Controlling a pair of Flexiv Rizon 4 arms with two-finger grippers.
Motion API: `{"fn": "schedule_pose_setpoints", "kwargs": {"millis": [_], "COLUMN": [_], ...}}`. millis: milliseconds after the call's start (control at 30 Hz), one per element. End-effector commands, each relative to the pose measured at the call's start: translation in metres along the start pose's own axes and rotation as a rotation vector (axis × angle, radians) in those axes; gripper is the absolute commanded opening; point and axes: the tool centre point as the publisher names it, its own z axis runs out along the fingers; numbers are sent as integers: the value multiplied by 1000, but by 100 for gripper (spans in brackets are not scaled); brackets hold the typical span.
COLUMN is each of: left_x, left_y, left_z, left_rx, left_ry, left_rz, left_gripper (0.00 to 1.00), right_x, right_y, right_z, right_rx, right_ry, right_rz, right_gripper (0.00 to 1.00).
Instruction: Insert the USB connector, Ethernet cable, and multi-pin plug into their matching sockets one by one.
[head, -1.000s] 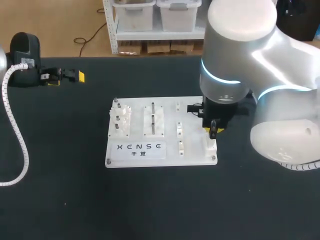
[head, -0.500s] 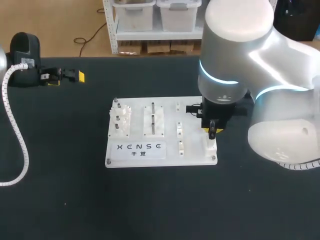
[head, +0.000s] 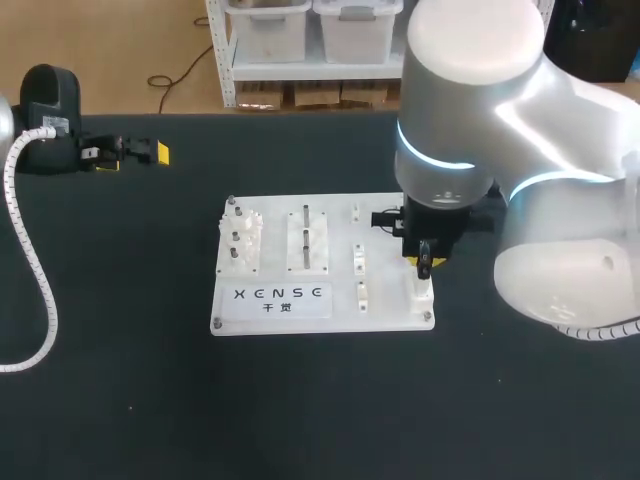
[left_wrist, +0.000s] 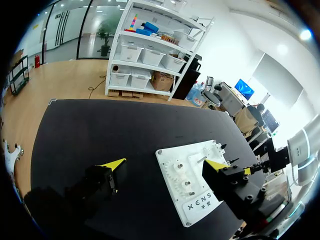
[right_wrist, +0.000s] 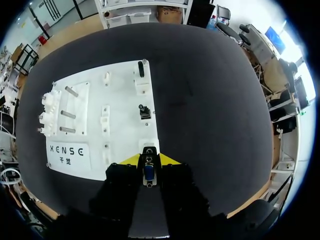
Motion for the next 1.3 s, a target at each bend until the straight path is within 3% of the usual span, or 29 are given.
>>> {"fn": "schedule_pose_setpoints", "kwargs": {"millis": [33,600,1300], "left_x": [0,0,0], "left_y": [0,0,0], "left_z": [0,0,0], "left_rx": [0,0,0], "left_ry": [0,0,0], "left_rz": [0,0,0], "left_gripper": [100,100,100], "right_x": [3,8,7], "right_y": [-1,-4,-1], "right_z": [4,13,45], "right_rx": [2,14,-13], "right_ry": [-2,0,89], "right_rz": [1,-4,4], "right_gripper": [0,0,0]}}
